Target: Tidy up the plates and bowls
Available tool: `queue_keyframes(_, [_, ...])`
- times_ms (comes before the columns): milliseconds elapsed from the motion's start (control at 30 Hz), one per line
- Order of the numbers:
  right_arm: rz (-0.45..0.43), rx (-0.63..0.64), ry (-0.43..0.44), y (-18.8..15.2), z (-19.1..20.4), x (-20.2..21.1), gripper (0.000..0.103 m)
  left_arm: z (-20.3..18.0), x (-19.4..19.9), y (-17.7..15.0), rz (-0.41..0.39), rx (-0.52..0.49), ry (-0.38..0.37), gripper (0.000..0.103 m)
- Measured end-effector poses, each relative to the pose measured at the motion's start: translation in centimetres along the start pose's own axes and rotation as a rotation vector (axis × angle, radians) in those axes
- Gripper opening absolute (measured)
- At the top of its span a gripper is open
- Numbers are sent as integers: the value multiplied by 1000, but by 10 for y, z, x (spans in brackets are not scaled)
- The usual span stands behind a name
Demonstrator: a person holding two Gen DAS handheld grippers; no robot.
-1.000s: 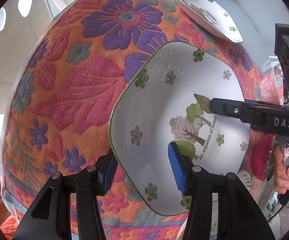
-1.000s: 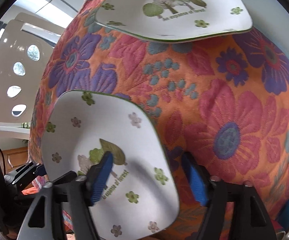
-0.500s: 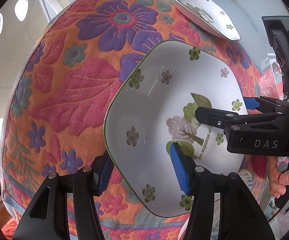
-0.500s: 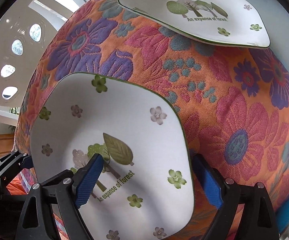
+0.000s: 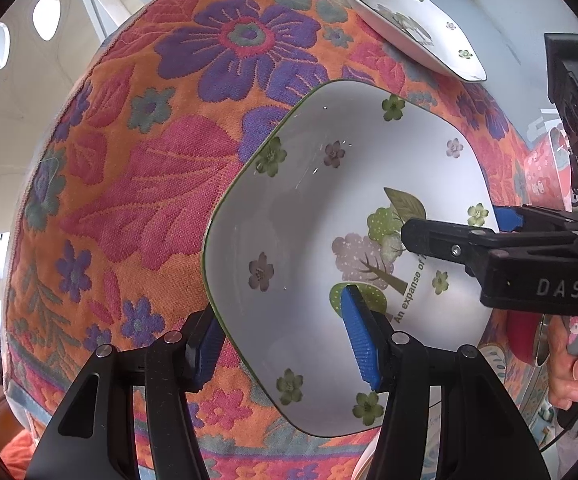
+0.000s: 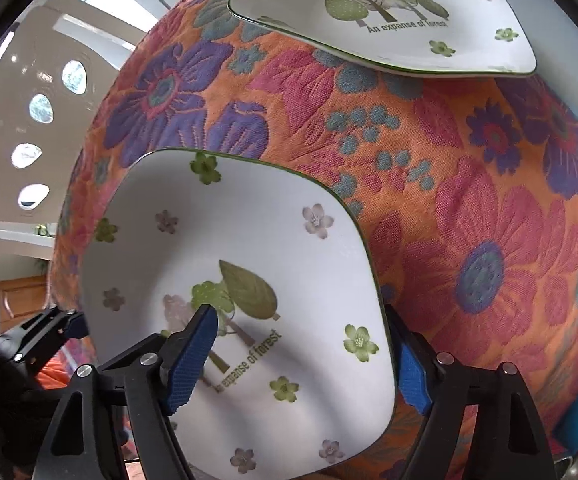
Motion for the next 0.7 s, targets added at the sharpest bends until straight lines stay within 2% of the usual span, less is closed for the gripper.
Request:
queue_keyframes(167, [16,19,57,-5,-2,3,78,-4,1,2,7,-17,9,52])
queue_keyframes(400, [20,6,123,-9,-19,8,60,-7,3,7,24,-50,11,50])
queue_keyframes(433, [24,12,127,-9,-21,8,59,-6,3,7,30,-59,22,46])
queue_keyframes(600, [36,70,90,-14,-22,14,59,-6,17,14,3,-93,28,46])
queue_keyframes(700, [31,70,108,-15,-19,17,59,-5,28,18,-22,-113,42,46])
Point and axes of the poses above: each gripper's, at about its wrist camera, not at the fingertips, and x roughly against the way its jaws point, z to its left, y to its top, the point moved 8 cm from there along -x, roughly the way its jaws point, and after that the axes turned 13 degrees about z, right-handed, at the moved point
